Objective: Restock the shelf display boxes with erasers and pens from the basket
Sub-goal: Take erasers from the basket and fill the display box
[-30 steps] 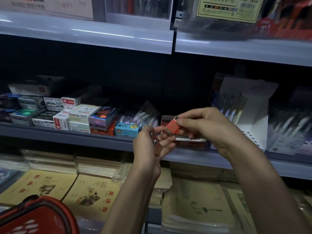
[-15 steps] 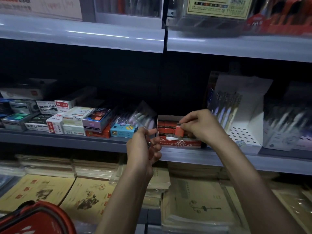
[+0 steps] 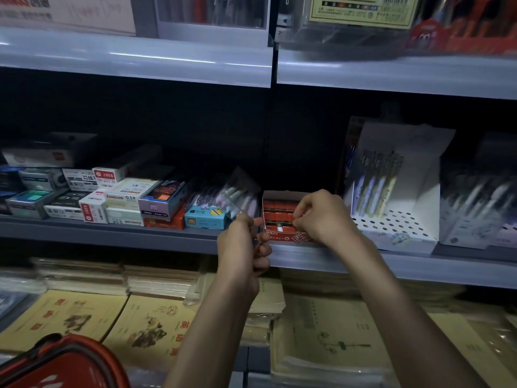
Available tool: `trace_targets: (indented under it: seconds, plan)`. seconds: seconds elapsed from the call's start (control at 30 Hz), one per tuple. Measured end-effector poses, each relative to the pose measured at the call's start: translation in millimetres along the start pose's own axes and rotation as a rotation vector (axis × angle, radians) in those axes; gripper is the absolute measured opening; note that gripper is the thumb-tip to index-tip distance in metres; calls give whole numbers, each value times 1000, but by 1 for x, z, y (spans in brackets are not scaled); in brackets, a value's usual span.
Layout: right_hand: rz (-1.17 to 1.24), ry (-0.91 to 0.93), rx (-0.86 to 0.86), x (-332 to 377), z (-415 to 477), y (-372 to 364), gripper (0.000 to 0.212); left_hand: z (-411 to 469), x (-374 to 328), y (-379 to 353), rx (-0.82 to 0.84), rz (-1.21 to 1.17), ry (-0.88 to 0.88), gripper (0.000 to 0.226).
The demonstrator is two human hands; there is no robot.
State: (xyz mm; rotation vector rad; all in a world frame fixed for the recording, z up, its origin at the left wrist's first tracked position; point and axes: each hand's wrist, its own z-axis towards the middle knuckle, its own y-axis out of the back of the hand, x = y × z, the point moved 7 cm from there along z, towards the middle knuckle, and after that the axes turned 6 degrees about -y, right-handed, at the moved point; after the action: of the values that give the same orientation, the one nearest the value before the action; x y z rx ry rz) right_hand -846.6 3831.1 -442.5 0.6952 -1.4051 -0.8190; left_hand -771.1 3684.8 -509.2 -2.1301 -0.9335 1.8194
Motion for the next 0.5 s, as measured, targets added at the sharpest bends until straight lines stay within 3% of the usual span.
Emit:
trace_targets:
  seconds: [0.27, 0.4, 0.5]
  plan:
    - [62, -22, 57, 4, -8, 1, 12, -3, 0, 2, -3, -15, 31, 34]
    - [103, 19, 10, 8, -13, 13, 21, -8, -13, 0, 2, -133, -31, 64]
    - [299, 128, 66, 25, -26, 30, 17, -14, -20, -12, 121, -234, -37, 80]
